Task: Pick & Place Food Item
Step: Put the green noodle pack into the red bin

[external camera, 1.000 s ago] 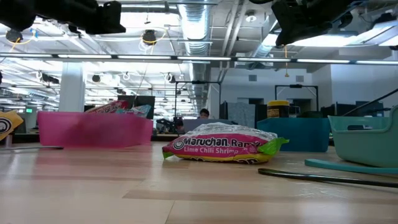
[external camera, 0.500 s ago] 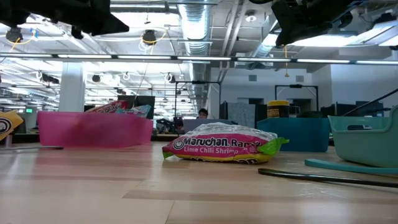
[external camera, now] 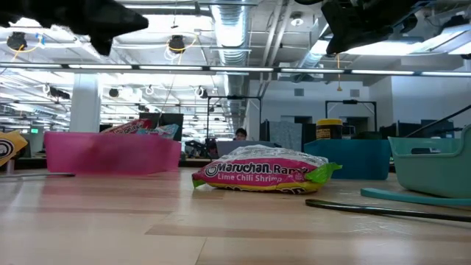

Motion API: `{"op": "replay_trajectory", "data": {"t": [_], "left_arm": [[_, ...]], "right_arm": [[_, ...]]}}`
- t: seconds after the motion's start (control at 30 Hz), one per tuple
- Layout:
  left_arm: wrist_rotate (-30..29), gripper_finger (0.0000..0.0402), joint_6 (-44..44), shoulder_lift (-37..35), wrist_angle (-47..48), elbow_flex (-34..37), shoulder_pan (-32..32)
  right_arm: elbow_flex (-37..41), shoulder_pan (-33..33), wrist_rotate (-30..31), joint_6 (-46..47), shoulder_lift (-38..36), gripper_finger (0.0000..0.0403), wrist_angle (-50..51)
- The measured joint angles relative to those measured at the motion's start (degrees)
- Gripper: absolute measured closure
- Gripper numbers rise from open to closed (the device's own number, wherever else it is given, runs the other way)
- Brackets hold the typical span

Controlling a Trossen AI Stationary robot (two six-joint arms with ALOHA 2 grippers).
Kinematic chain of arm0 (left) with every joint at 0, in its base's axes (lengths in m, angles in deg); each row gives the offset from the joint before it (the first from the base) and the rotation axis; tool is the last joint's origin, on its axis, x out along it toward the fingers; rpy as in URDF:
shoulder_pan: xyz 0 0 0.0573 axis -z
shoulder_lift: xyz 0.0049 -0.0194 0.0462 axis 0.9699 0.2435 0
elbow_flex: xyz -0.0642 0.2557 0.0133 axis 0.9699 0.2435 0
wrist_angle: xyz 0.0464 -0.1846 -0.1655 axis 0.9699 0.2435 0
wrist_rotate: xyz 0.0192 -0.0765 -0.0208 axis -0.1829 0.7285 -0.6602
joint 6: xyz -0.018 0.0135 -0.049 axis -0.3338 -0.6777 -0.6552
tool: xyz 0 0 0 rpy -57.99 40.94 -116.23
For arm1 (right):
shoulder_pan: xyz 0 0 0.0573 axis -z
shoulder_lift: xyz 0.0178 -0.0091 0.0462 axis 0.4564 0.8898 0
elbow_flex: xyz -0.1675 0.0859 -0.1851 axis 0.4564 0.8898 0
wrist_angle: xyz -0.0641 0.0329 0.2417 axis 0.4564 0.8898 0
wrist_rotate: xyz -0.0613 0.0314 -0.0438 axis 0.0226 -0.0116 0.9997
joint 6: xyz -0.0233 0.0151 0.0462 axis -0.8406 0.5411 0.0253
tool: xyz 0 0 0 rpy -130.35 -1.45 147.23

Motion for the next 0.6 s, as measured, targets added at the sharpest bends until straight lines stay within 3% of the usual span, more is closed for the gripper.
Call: {"op": "replay_trajectory", "data": {"t": [0.2,0.3,0.37,0.6], "left_arm": [[22.7,0.0401,-6.8,0.0,10.1,0.0,-1.1],[30.3,0.0401,-9.6,0.0,11.2,0.0,-1.1],[32.7,0.0401,-10.3,0.0,11.3,0.0,-1.1],[32.2,0.0401,-10.3,0.0,11.6,0.0,-1.1]], "right_arm": [[0.0,0.0,0.0,0.0,0.0,0.0311,0.0],[0.0,0.0,0.0,0.0,0.0,0.0311,0.0],[0.0,0.0,0.0,0.0,0.0,0.0311,0.0],[0.0,0.0,-1.5,-0.5,0.0,0.0311,0.0]]}}
